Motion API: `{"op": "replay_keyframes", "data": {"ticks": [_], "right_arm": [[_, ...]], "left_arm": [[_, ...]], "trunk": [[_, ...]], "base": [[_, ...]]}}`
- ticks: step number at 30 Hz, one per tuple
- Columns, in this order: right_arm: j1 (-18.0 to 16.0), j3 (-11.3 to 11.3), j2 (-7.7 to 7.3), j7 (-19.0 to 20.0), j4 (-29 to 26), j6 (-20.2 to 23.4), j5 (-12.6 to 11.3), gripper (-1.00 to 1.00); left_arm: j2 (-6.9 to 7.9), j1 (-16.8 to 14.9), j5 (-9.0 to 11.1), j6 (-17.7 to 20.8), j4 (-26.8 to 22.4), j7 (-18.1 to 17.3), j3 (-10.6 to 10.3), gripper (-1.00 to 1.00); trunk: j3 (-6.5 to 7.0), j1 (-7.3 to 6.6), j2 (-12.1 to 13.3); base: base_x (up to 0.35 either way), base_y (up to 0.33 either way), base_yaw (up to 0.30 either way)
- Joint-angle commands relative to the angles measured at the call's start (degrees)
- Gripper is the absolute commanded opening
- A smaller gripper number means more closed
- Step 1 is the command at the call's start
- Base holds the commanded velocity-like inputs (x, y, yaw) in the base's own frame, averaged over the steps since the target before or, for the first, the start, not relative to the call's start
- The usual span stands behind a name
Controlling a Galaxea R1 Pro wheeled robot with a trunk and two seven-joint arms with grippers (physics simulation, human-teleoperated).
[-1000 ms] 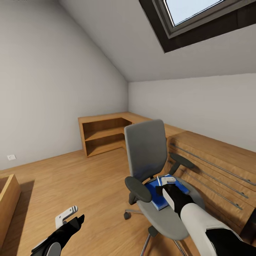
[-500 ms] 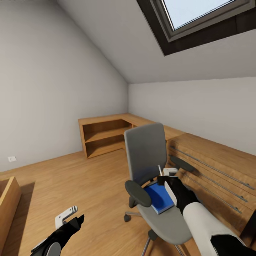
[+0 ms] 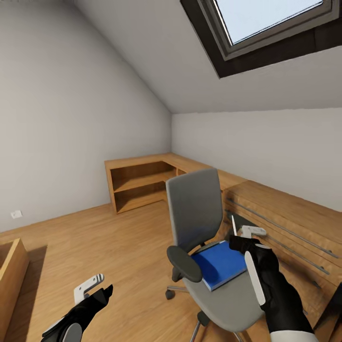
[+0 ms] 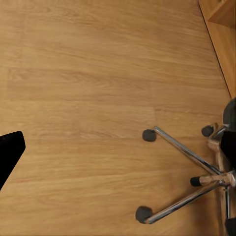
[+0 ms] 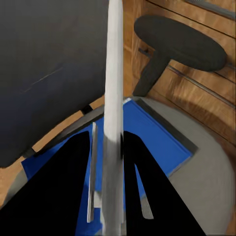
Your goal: In the bedroom, organize the workspace by keeping the computer under the desk, ensuring the monitor is on the desk, placing the keyboard on the desk next to the monitor, placing the mouse on the desk next to the keyboard, moving the folder from the swivel chair onto the desk next to the mouse, stacking the notebook on top of the folder with the pen on top of the notebook, and positioning the swivel chair next to the desk.
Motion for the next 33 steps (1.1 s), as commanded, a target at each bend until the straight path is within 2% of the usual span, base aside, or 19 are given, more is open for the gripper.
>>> {"op": "replay_keyframes", "data": {"ticks": [1,4,5,6,11,13,14,15,27,33], "right_arm": [[0.1,-0.1,0.05,-0.2,-0.5,0.6,-0.5,-1.0],[0.3,-0.7,0.05,-0.2,-2.4,2.6,-3.0,-1.0],[0.4,-1.1,0.03,-0.2,-3.6,3.9,-4.6,-1.0],[0.4,-1.9,-0.01,-0.2,-5.8,6.9,-8.5,-1.0],[0.5,-2.4,-0.17,-0.2,-7.4,8.8,-11.6,-1.0],[0.5,-2.5,-0.18,-0.2,-7.4,8.8,-11.7,-1.0],[0.5,-3.7,-0.18,-0.2,-7.5,8.8,-11.7,-1.0],[0.5,-3.9,-0.18,-0.2,-7.5,8.8,-11.7,-1.0],[0.5,-4.1,-0.18,-0.3,-7.5,8.8,-11.8,-1.0],[0.5,-4.1,-0.18,-0.3,-7.6,8.8,-11.8,-1.0]], "left_arm": [[-0.02,0.0,0.6,0.1,-0.1,0.4,-0.1,1.0],[0.01,0.0,0.6,-0.2,-0.2,0.5,-0.4,1.0],[0.02,0.0,0.6,-0.3,-0.2,0.5,-0.5,1.0],[0.03,0.0,0.6,-0.3,-0.2,0.5,-0.6,1.0],[0.03,0.0,0.6,-0.3,-0.2,0.4,-0.6,1.0],[0.03,0.0,0.6,-0.3,-0.2,0.4,-0.6,1.0],[0.03,0.0,0.6,-0.3,-0.2,0.4,-0.6,1.0],[0.03,0.0,0.6,-0.3,-0.2,0.4,-0.6,1.0],[0.03,0.0,0.6,-0.3,-0.1,0.5,-0.6,1.0],[0.03,0.0,0.6,-0.3,-0.1,0.4,-0.7,1.0]], "trunk": [[0.13,-0.23,0.4],[0.67,-0.89,1.6],[0.85,-1.11,2.0],[1.03,-1.33,2.4],[1.93,-2.42,4.4],[2.29,-2.86,5.2],[2.47,-3.08,5.6],[2.65,-3.3,6.0],[4.79,-5.94,10.8],[5.84,-7.26,13.2]], "base": [[0.0,0.0,0.0],[-0.017,0.0,0.0],[-0.13,0.0,0.0],[-0.271,0.0,0.0],[-0.308,0.0,0.0],[-0.339,0.0,-0.029],[-0.342,0.0,-0.22],[-0.343,0.0,-0.24],[-0.343,0.0,-0.277],[-0.343,0.0,-0.092]]}}
